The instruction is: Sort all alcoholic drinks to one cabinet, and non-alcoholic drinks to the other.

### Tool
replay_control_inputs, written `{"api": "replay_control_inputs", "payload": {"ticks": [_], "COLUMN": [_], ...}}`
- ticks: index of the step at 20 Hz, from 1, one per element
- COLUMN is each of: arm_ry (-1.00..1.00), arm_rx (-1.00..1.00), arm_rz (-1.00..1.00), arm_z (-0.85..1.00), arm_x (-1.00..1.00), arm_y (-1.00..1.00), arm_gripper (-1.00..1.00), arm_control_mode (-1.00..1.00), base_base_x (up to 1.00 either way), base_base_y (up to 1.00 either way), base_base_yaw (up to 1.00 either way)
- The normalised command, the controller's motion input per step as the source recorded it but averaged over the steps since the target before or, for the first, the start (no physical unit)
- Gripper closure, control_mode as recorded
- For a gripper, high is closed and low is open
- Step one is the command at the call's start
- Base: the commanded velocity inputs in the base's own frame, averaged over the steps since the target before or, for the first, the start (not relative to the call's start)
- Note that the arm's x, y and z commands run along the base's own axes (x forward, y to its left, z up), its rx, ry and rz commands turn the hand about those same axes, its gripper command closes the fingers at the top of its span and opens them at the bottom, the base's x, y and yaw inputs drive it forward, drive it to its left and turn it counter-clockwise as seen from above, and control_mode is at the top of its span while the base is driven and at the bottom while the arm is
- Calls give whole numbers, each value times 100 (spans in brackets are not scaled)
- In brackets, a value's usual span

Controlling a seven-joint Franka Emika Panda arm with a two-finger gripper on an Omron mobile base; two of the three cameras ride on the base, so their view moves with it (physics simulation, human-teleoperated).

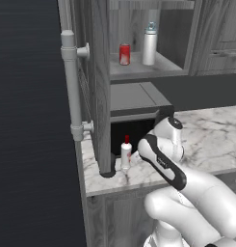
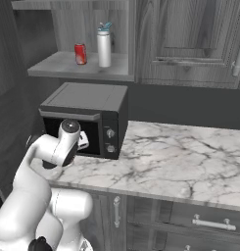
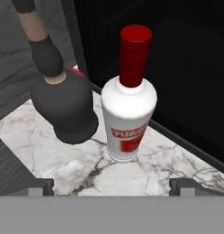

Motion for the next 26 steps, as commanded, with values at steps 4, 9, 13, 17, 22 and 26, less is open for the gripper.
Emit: {"api": "replay_control_inputs", "payload": {"ticks": [4, 9, 13, 17, 22, 26], "arm_ry": [3, 1, 0, 0, 0, 0], "arm_rx": [1, 1, 1, 1, 1, 1], "arm_rz": [-3, -2, -1, 0, 0, 0], "arm_z": [-10, -15, -12, -12, -12, -12], "arm_x": [14, 16, 18, 16, 15, 15], "arm_y": [6, 6, 6, 5, 5, 5], "arm_gripper": [-100, -100, -100, -100, -100, -100], "arm_control_mode": [-100, -100, -100, -100, -100, -100], "base_base_x": [0, 0, 0, 0, 0, 0], "base_base_y": [0, 0, 0, 0, 0, 0], "base_base_yaw": [0, 0, 0, 0, 0, 0]}}
